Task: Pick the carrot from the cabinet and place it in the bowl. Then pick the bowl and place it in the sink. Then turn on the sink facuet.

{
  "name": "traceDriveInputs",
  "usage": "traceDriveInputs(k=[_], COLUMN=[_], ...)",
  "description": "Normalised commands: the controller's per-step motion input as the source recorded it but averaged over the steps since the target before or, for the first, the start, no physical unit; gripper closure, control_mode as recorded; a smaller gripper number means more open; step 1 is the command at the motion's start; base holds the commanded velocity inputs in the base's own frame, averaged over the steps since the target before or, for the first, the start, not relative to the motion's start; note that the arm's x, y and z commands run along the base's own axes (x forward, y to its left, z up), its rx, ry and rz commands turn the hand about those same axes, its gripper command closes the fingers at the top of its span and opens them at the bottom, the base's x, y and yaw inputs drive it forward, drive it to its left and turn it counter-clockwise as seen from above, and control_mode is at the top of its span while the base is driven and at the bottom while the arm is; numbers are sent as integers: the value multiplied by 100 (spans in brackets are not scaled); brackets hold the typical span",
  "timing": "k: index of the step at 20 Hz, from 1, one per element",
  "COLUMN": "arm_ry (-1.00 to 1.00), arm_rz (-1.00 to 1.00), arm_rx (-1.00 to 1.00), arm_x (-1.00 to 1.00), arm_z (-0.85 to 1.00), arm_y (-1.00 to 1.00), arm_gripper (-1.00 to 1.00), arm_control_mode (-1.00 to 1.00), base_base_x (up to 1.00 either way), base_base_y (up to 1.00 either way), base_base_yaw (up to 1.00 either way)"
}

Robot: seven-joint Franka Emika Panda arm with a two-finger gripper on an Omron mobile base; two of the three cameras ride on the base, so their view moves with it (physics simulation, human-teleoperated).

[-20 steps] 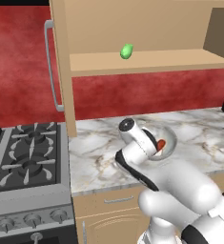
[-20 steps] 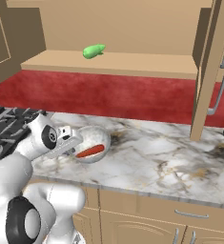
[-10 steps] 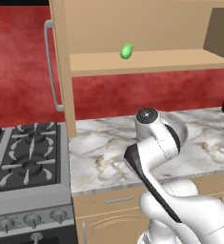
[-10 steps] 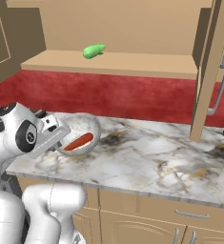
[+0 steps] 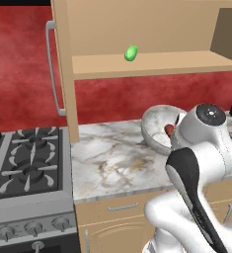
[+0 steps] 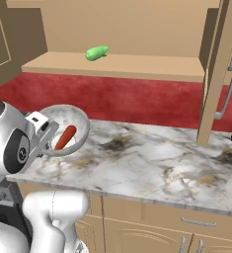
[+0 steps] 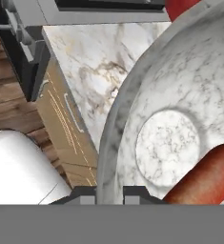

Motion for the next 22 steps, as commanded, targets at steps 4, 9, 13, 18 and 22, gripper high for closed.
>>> traceDriveInputs(k=[4,9,13,18,22], arm_ry=[0,-5,-10,-5,0], arm_rz=[39,7,0,0,0], arm_rx=[-2,-1,0,0,0], arm_x=[-41,-39,-21,-8,0], arm_z=[28,4,1,0,0], arm_y=[0,-1,0,0,0], arm_gripper=[100,100,100,100,100], arm_control_mode=[-100,-100,-100,-100,-100], base_base_x=[0,0,0,0,0], base_base_y=[0,0,0,0,0], base_base_yaw=[0,0,0,0,0])
